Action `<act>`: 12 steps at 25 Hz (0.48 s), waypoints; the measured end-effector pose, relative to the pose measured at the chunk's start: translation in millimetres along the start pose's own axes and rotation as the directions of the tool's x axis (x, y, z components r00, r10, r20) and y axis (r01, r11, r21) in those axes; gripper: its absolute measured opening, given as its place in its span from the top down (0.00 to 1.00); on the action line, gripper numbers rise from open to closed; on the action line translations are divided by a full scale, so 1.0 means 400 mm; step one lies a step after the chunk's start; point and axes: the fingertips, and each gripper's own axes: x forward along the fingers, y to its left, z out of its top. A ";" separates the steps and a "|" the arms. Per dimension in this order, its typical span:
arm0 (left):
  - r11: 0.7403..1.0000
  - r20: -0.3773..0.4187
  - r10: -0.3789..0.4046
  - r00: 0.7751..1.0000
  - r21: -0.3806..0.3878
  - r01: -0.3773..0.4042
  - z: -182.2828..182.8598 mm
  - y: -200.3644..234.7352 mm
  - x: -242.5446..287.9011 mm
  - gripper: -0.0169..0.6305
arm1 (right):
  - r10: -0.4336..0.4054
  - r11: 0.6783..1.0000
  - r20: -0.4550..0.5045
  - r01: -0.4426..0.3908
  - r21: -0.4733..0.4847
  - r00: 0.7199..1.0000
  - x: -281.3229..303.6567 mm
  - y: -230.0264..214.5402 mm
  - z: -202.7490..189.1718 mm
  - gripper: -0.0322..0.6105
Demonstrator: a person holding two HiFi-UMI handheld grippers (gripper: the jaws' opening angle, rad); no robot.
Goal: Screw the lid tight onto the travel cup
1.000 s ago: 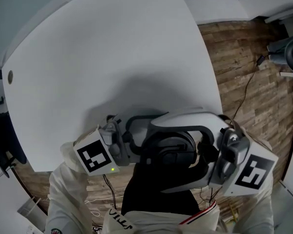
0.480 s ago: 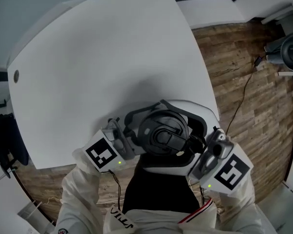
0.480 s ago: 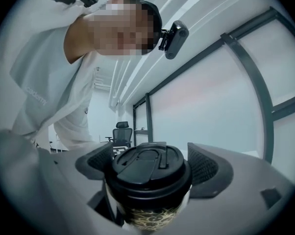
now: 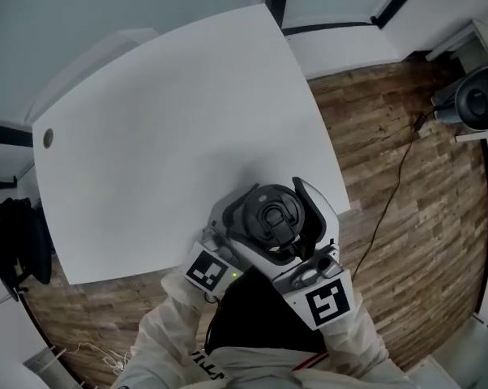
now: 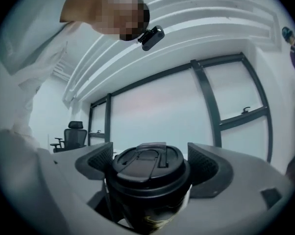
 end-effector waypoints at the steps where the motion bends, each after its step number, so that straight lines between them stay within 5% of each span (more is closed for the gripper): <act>1: 1.000 -0.002 0.031 1.000 -0.003 -0.031 0.000 0.000 -0.001 0.37 | -0.049 0.999 0.001 0.049 -0.003 0.999 -0.002 -0.004 0.002 0.23; 4: 0.994 0.026 0.085 0.996 -0.068 -0.083 0.008 0.009 -0.001 0.37 | -0.124 0.992 -0.012 0.124 -0.005 0.992 0.001 -0.008 -0.003 0.24; 6: 0.997 0.018 0.054 0.998 -0.056 -0.053 0.007 0.008 0.000 0.37 | -0.100 0.995 -0.034 0.100 0.008 0.994 0.002 -0.005 -0.009 0.24; 10: 0.997 0.006 -0.071 0.997 -0.039 0.071 0.007 -0.001 0.005 0.37 | 0.139 0.987 -0.040 -0.134 0.091 0.990 -0.019 0.009 0.004 0.24; 12: 0.985 -0.010 -0.170 0.985 -0.005 0.170 0.004 -0.006 0.000 0.37 | 0.326 0.941 -0.047 -0.320 0.106 0.944 -0.028 0.026 0.016 0.24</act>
